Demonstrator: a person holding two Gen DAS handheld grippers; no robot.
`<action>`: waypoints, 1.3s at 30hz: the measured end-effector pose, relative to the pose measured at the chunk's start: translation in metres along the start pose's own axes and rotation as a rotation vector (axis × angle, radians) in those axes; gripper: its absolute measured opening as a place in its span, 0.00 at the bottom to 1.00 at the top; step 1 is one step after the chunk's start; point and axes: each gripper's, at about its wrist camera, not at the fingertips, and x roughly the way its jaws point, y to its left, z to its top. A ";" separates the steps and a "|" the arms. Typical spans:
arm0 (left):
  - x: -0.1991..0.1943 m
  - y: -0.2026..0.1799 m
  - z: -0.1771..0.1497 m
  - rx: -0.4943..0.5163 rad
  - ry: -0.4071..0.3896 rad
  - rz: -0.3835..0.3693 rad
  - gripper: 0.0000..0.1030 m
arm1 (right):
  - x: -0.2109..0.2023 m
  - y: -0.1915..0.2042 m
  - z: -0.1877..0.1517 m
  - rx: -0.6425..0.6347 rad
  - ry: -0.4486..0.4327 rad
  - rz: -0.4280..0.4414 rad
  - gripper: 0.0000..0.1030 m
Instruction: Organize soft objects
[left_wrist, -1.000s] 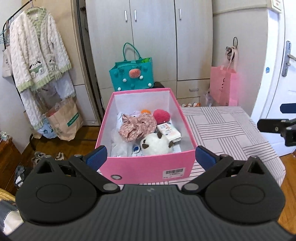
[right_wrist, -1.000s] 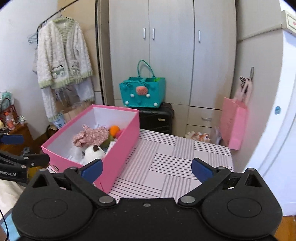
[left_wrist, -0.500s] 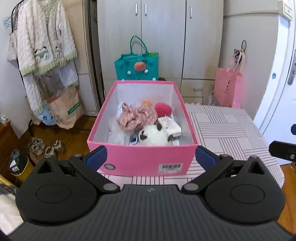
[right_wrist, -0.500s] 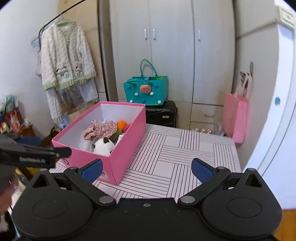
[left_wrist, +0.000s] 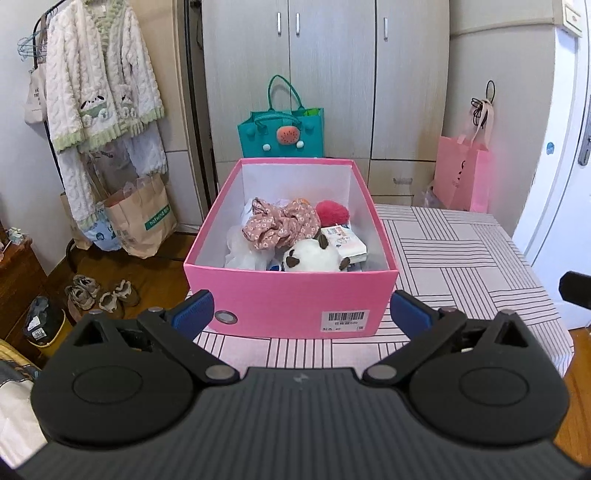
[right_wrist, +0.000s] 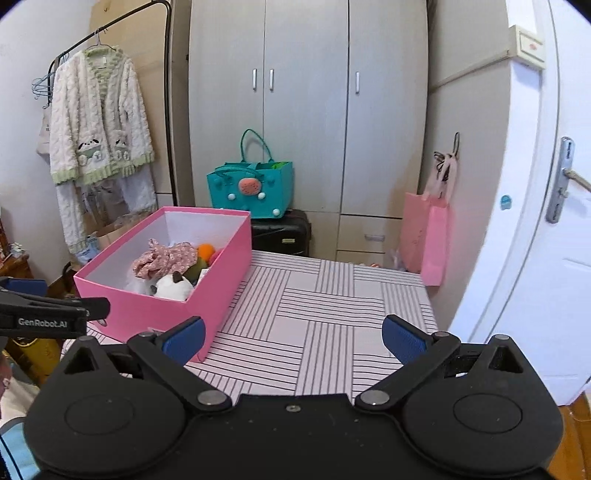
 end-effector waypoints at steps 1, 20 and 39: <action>-0.003 -0.001 0.000 0.003 -0.009 0.004 1.00 | -0.002 0.001 0.001 -0.004 -0.003 -0.015 1.00; -0.023 -0.012 -0.014 0.044 -0.104 0.025 1.00 | -0.021 -0.003 -0.018 0.006 -0.118 -0.085 1.00; -0.025 -0.018 -0.027 0.056 -0.182 0.007 1.00 | -0.021 -0.009 -0.024 0.044 -0.099 -0.110 1.00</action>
